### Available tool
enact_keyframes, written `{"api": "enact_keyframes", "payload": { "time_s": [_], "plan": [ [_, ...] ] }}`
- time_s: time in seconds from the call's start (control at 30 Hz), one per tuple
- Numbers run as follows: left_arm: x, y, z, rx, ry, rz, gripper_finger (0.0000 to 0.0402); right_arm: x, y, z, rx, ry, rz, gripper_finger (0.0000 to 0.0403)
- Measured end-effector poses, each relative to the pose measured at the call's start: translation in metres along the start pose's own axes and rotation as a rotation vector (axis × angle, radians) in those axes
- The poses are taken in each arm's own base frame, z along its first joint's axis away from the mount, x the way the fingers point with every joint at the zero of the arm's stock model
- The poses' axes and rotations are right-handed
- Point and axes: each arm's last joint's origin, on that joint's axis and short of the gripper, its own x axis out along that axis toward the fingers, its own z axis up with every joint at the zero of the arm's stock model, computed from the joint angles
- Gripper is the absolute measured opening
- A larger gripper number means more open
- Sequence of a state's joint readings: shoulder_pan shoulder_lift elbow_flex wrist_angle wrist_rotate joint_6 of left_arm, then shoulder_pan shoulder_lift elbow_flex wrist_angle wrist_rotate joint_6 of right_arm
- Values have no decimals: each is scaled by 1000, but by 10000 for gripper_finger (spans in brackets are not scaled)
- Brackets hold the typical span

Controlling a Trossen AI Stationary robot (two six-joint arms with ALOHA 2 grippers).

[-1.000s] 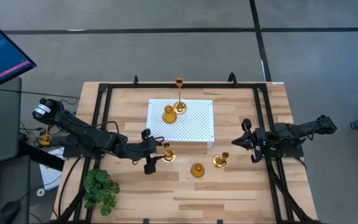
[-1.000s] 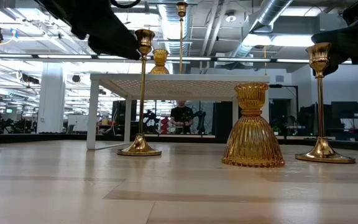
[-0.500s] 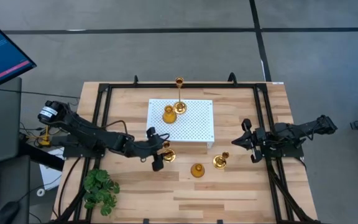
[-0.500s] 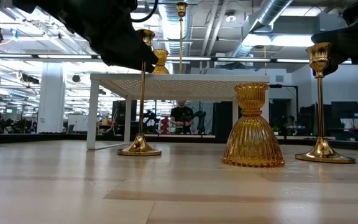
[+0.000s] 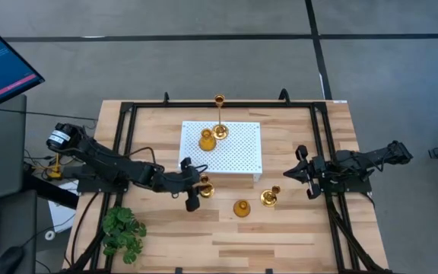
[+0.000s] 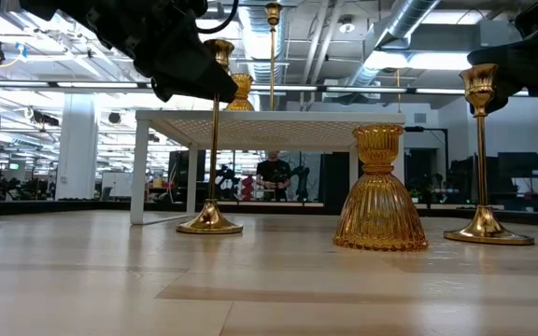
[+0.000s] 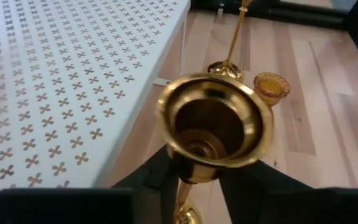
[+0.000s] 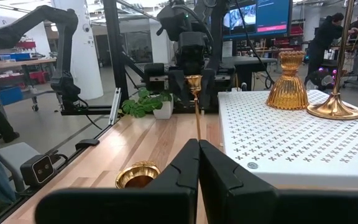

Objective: Pick & Place candle stick holders
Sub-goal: Put the left gold candle holder on the shelf

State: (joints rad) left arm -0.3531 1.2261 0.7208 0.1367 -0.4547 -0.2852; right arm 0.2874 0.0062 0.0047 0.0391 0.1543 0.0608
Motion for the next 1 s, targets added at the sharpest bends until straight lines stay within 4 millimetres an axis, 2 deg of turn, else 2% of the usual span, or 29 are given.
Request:
{"api": "enact_keyframes", "payload": {
  "time_s": [0.13,0.3,0.5,0.67,1.0],
  "plan": [
    [-2,0,2,-80,-14,-5,78,0,0,0,0,0,0,0],
    [-16,-1,12,-116,-45,-94,39,0,0,0,0,0,0,0],
    [-45,-1,29,-145,-103,-257,38,0,0,0,0,0,0,0],
    [-73,8,44,-180,-189,-301,43,0,0,0,0,0,0,0],
    [-116,34,61,-85,-371,-102,43,0,0,0,0,0,0,0]
  ]
}}
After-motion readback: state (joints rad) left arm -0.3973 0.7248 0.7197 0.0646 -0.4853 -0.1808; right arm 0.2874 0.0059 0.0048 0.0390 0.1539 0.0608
